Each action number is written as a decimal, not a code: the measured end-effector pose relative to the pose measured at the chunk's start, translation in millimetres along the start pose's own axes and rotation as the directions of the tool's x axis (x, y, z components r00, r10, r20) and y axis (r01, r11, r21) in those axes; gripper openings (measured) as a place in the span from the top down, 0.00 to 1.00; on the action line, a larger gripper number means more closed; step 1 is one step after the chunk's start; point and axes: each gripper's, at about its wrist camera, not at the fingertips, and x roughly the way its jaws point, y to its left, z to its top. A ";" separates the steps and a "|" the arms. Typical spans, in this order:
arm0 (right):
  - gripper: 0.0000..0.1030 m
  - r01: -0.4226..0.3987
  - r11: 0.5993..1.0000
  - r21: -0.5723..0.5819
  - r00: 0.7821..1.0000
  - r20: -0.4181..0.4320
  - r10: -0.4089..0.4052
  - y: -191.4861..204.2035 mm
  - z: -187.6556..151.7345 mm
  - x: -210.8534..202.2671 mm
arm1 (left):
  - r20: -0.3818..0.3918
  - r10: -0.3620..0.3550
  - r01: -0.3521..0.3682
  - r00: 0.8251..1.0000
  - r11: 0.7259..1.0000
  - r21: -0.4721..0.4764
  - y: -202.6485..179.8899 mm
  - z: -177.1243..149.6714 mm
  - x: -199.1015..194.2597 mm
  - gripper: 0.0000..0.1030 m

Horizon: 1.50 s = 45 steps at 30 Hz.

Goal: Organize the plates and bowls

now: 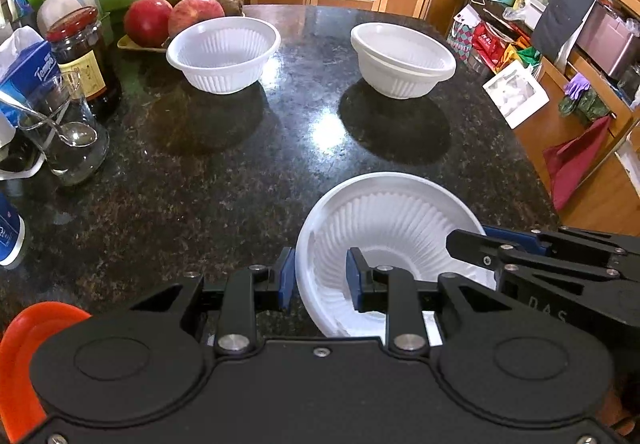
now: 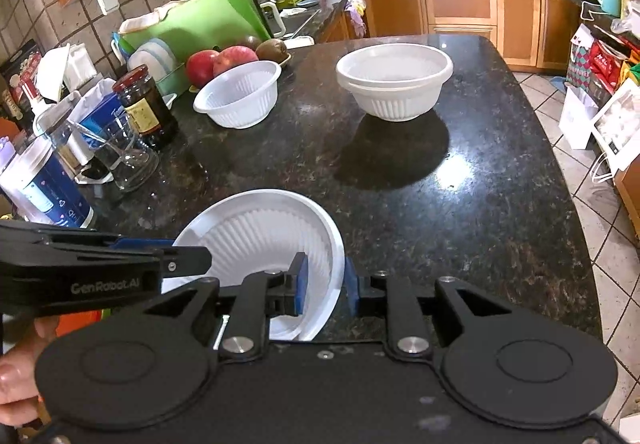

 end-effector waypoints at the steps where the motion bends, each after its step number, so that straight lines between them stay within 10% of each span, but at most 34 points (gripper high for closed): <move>1: 0.78 0.004 1.000 0.003 1.000 0.002 -0.004 -0.9 0.5 0.2 | 0.000 0.001 -0.001 1.000 1.000 -0.001 -0.1 0.7 0.1 0.65; 30: 0.74 0.004 1.000 -0.005 0.992 0.126 -0.004 2.0 6.3 -53.9 | 0.097 0.108 -0.111 0.989 0.994 0.020 6.4 2.3 -25.7 0.65; 45: 0.74 0.006 1.000 -0.001 0.981 0.194 -0.006 -38.5 52.8 -97.3 | 0.175 0.108 -0.123 0.979 0.989 0.078 -10.4 52.8 -43.8 0.65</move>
